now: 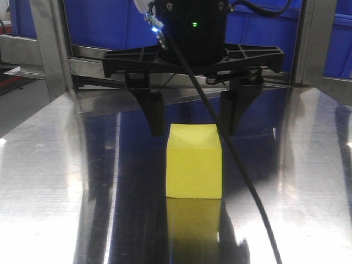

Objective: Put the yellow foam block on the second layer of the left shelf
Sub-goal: 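Close the right gripper on the yellow foam block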

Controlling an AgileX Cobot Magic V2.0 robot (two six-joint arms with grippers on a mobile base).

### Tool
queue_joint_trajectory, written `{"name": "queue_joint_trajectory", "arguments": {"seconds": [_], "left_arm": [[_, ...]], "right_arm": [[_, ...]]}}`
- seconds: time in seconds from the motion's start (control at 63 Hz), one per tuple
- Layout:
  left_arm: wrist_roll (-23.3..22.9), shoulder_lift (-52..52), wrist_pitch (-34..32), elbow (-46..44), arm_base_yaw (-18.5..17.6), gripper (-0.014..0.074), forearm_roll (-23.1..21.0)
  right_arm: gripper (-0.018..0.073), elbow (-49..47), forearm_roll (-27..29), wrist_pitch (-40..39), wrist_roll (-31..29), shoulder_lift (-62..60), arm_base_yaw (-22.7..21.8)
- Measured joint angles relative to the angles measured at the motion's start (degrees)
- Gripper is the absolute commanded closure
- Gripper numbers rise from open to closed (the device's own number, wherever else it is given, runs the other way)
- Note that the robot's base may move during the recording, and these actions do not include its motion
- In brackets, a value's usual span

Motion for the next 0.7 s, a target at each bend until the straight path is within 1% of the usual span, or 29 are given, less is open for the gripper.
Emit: {"name": "queue_joint_trajectory", "arguments": {"seconds": [0.222,0.698], "left_arm": [[0.0,0.0,0.0,0.0,0.0,0.0472,0.0],[0.0,0.0,0.0,0.0,0.0,0.0472,0.0]], "right_arm": [[-0.0040,1.9,0.0,-1.2,0.0,0.1,-0.2],[-0.0040,5.2,0.3,-6.3,0.1,0.5,-0.3]]}}
